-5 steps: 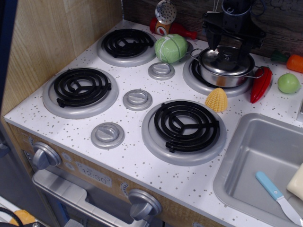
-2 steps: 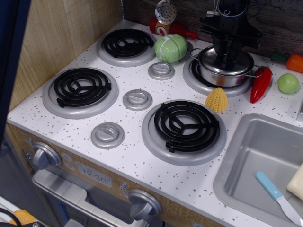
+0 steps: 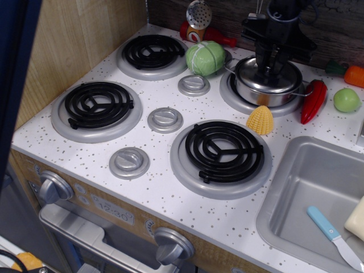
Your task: Take lid off pot or pan
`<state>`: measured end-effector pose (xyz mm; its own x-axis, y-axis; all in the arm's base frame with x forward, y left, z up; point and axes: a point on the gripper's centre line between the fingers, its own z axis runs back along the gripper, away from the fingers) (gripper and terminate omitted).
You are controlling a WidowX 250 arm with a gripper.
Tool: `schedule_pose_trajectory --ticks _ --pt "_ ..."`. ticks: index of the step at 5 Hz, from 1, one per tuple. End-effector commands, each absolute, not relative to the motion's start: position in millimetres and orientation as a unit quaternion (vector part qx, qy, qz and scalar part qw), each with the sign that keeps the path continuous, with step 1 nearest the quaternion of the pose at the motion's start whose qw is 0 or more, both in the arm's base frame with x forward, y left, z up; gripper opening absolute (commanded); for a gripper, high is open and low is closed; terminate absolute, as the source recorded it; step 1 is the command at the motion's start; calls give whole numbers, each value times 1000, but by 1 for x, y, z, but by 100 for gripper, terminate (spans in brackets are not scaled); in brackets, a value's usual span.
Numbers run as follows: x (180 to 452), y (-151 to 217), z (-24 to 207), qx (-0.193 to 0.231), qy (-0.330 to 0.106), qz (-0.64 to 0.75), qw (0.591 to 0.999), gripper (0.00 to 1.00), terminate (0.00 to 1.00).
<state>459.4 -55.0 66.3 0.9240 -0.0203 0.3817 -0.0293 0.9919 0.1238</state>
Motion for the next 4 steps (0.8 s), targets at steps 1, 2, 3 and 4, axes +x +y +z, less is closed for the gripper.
schedule_pose_trajectory --ticks 1,2,3,4 --pt "453 -76 143 90 -255 33 962 0 0" --pt "438 -75 152 109 -259 57 958 0 0" --pt "421 -65 149 109 -250 82 958 0 0" --pt "396 -46 137 103 -234 106 961 0 0"
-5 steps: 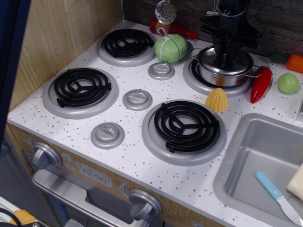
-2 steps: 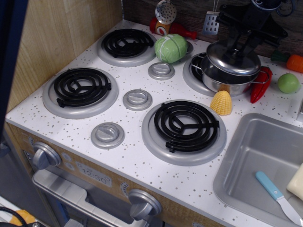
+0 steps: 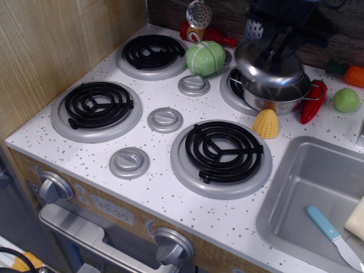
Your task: Take lid off pot or pan
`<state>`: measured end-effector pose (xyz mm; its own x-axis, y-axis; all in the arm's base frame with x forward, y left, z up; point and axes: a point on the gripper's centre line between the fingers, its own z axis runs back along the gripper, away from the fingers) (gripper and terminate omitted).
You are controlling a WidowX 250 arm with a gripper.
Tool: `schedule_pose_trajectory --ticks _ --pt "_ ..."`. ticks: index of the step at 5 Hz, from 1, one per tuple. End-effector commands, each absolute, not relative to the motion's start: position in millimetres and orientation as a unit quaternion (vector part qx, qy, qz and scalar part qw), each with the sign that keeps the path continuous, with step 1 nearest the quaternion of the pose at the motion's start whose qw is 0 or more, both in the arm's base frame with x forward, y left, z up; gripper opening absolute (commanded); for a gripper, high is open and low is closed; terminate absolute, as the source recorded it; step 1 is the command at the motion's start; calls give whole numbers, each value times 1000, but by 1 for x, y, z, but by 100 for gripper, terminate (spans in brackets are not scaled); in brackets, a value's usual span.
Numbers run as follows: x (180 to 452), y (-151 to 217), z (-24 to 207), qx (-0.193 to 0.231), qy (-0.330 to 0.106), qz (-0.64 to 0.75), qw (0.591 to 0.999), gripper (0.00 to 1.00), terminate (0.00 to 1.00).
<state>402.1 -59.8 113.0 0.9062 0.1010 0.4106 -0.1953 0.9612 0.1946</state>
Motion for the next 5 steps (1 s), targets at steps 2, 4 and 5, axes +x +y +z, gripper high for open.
schedule_pose_trajectory --ticks 2,4,5 --pt "347 -32 99 69 -189 139 970 0 0" --pt "325 -44 62 33 -193 128 972 0 0" --pt "325 -41 52 3 -196 131 972 100 100"
